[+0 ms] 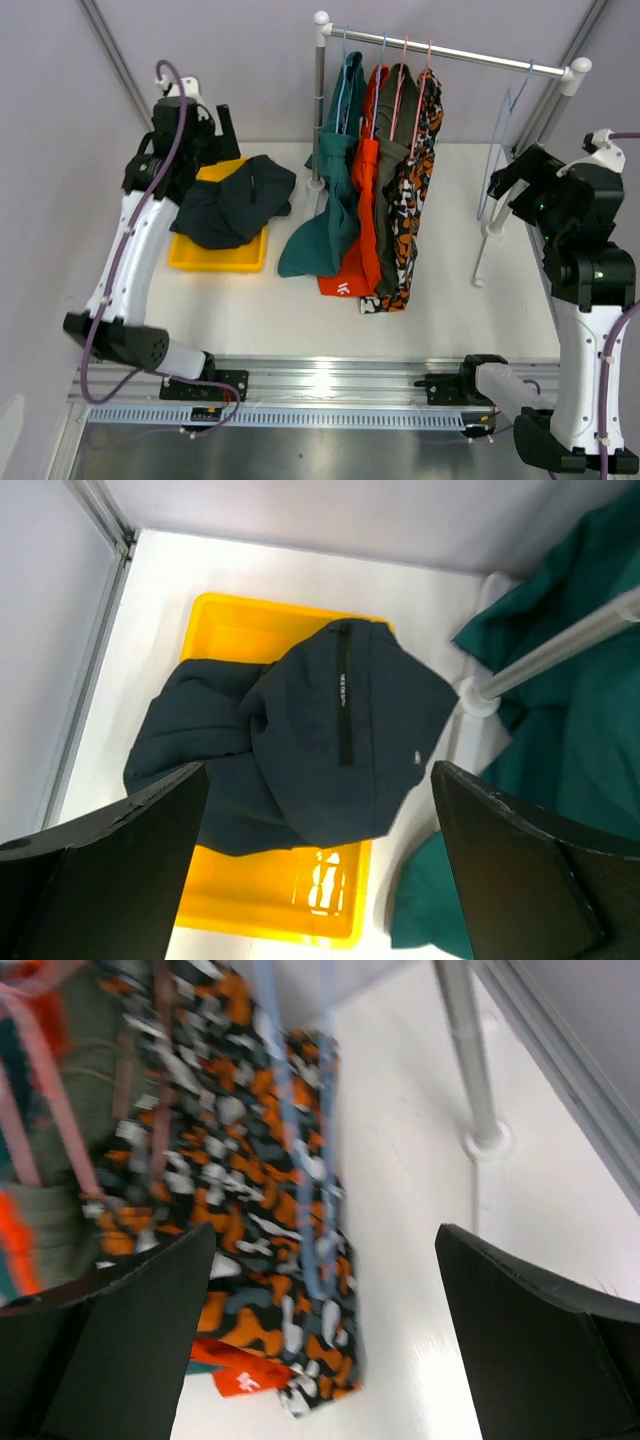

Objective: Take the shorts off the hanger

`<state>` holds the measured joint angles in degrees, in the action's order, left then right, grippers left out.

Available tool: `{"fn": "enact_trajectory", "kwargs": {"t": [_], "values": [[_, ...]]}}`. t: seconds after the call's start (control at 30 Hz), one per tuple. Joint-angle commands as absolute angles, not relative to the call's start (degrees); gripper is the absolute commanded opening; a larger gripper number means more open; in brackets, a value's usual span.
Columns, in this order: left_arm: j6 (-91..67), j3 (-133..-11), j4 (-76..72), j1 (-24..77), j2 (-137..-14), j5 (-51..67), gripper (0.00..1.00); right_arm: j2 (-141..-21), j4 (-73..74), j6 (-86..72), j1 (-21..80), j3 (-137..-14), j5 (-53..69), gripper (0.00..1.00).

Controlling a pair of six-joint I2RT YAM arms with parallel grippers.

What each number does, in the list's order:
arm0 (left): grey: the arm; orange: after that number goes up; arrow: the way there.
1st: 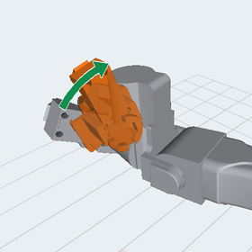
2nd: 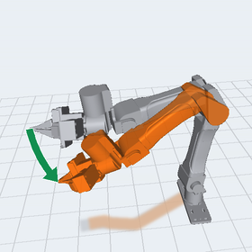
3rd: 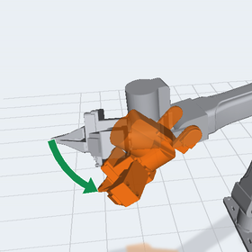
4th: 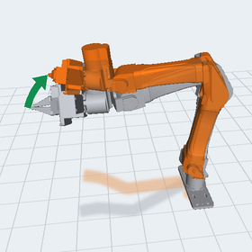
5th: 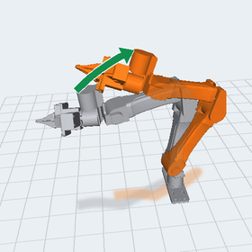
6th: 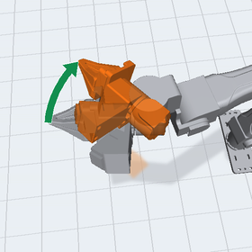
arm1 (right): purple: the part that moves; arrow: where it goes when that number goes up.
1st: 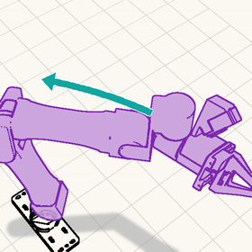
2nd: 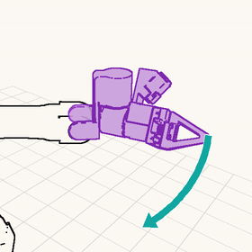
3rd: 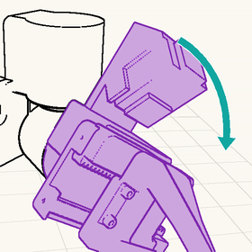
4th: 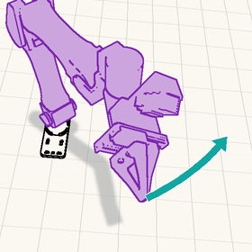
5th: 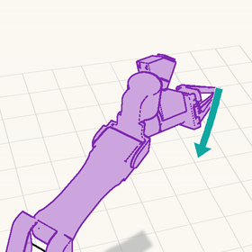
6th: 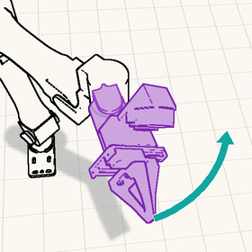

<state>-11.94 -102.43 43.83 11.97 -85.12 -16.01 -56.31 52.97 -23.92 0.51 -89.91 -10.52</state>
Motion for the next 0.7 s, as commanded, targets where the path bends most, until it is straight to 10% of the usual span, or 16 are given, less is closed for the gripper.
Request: {"fn": "enact_trajectory", "kwargs": {"t": [0.0, 0.67], "values": [[-16.77, -96.63, 43.07, 11.86, -75.34, -13.28, 0.99, -55.55, 46.87, -23.82, 0.53, -94.04, 4.76, 0.99], [-15.82, -55.91, 34.2, 15.56, -49.22, -8.09, 0.99, -90.78, 38.85, -23.82, 14.77, -116.81, -3.78, 0.65]]}}
